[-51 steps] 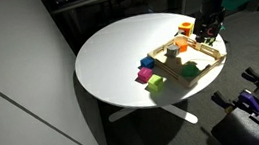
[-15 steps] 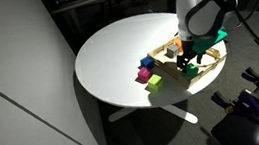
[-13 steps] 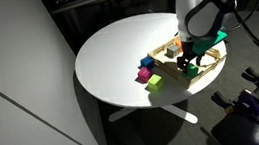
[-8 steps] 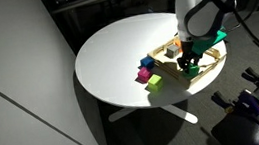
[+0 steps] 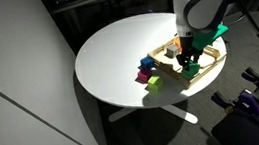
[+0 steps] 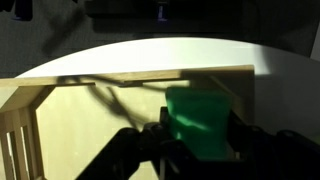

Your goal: Put the green block on the table

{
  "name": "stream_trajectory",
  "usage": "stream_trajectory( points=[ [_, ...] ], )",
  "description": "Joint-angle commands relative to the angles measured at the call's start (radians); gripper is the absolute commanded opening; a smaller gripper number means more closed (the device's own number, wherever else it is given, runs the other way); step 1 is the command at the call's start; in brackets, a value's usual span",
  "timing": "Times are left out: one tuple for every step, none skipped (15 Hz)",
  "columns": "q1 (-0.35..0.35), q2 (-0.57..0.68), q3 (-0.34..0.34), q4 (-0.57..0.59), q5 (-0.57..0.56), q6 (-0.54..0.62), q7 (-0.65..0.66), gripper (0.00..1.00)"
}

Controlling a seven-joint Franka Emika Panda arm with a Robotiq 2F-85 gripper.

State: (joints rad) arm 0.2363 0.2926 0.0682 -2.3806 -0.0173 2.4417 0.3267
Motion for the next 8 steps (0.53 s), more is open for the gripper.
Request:
stream_trajectory(
  points=[
    [0.008,-0.092,0.019,-0.026,-0.012,-0.037,0.034,0.29],
    [0.009,-0.109,0.025,-0.027,-0.012,-0.037,0.036,0.29],
    [0.009,-0.121,0.031,-0.026,-0.012,-0.036,0.037,0.29],
    [0.009,-0.132,0.036,-0.023,-0.013,-0.03,0.039,0.29],
    [0.01,-0.138,0.039,-0.016,-0.018,-0.02,0.045,0.29],
    [0.008,-0.143,0.044,-0.01,-0.017,-0.019,0.043,0.29],
    [0.007,-0.144,0.047,0.001,-0.02,-0.018,0.043,0.29],
    [0.006,-0.145,0.05,0.008,-0.022,-0.016,0.042,0.29]
  ],
)
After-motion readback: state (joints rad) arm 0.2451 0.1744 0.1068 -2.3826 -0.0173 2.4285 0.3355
